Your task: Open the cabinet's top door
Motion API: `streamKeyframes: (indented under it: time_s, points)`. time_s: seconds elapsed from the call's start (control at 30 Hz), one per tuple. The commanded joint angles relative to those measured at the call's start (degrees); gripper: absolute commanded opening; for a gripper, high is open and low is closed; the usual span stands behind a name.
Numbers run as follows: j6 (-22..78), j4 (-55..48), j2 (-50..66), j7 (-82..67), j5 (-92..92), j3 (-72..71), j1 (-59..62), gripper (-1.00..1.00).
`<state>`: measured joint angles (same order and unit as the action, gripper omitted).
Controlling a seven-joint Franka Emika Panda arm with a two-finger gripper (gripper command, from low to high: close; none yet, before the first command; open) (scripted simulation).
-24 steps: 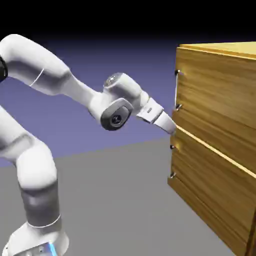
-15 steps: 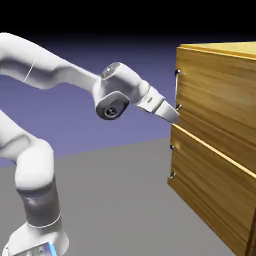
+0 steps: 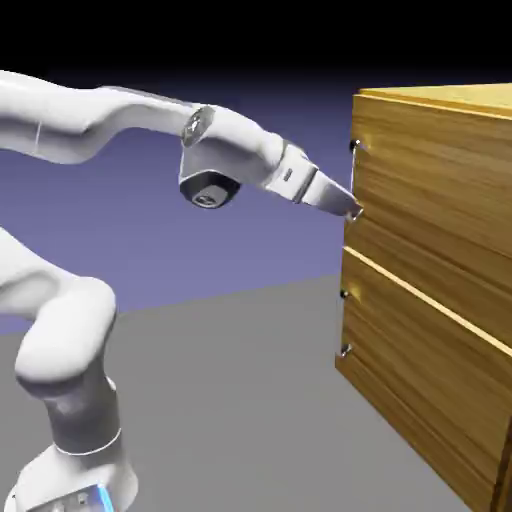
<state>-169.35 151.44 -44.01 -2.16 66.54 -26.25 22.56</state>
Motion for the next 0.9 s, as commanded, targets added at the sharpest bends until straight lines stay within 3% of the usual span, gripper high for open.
streamKeyframes:
  time_s: [0.0,0.87]
  points:
    - [0.17,-0.36,-0.43,-1.67,2.5,-0.98,0.87,0.0]
    - [4.71,-9.67,-11.48,-45.13,67.29,-26.54,23.51,0.0]
